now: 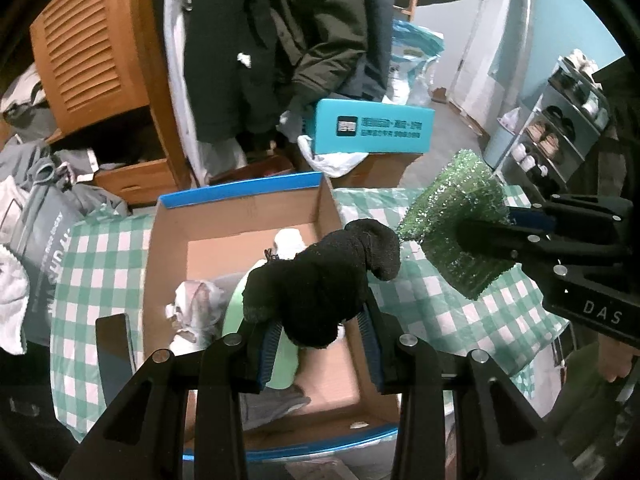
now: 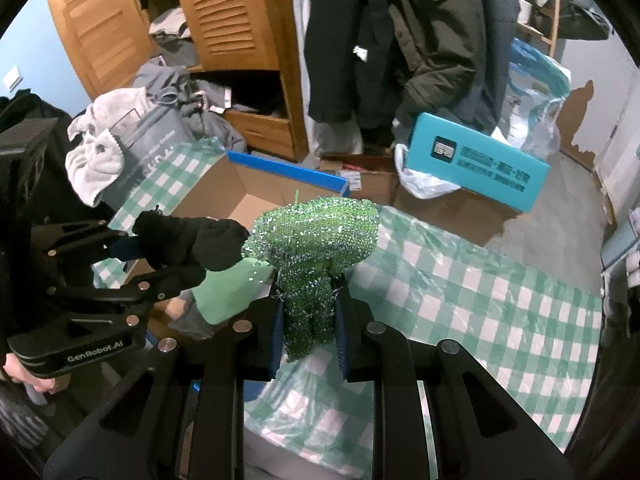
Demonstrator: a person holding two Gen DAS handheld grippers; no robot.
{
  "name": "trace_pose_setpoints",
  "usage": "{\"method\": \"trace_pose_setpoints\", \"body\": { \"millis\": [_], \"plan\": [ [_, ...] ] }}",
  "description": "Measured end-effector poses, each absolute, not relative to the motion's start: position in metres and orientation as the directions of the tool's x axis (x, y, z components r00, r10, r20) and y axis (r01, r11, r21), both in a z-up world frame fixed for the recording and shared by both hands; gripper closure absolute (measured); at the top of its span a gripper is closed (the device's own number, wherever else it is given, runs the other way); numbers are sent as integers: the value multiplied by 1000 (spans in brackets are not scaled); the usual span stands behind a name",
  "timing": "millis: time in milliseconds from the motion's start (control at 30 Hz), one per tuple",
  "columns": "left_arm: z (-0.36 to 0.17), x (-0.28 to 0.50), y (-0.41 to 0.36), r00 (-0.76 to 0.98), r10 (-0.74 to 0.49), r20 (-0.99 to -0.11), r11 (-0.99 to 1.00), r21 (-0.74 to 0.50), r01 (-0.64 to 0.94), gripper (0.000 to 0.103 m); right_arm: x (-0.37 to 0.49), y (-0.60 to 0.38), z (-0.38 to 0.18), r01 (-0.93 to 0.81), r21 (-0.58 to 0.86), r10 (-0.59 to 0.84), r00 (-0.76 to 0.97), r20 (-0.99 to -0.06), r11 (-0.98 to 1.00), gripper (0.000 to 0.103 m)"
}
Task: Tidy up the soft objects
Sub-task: 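Carry the black glove and green scrubber over the box with both tools, then open both tools to drop the glove and scrubber into the box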
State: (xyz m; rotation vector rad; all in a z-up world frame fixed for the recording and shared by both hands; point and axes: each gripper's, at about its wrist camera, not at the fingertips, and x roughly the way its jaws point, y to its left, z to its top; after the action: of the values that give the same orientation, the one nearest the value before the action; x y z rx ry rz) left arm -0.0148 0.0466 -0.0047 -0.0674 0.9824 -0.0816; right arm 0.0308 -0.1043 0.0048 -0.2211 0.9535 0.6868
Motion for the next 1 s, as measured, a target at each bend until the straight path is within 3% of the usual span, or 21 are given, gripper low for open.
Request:
{"method": "trace_pose_setpoints", "body": {
  "millis": [867,1000],
  "plan": [
    [-36,-14,109,503,-46,-863,985,-122,-119,64,37,-25,-38,-689,122,407,269,-873,715,84],
    [-37,-14,114,502,-21,-865,984,-107,-144,63,38,-17,-45,-700,132,407,242,-881,702,80]
  ]
}}
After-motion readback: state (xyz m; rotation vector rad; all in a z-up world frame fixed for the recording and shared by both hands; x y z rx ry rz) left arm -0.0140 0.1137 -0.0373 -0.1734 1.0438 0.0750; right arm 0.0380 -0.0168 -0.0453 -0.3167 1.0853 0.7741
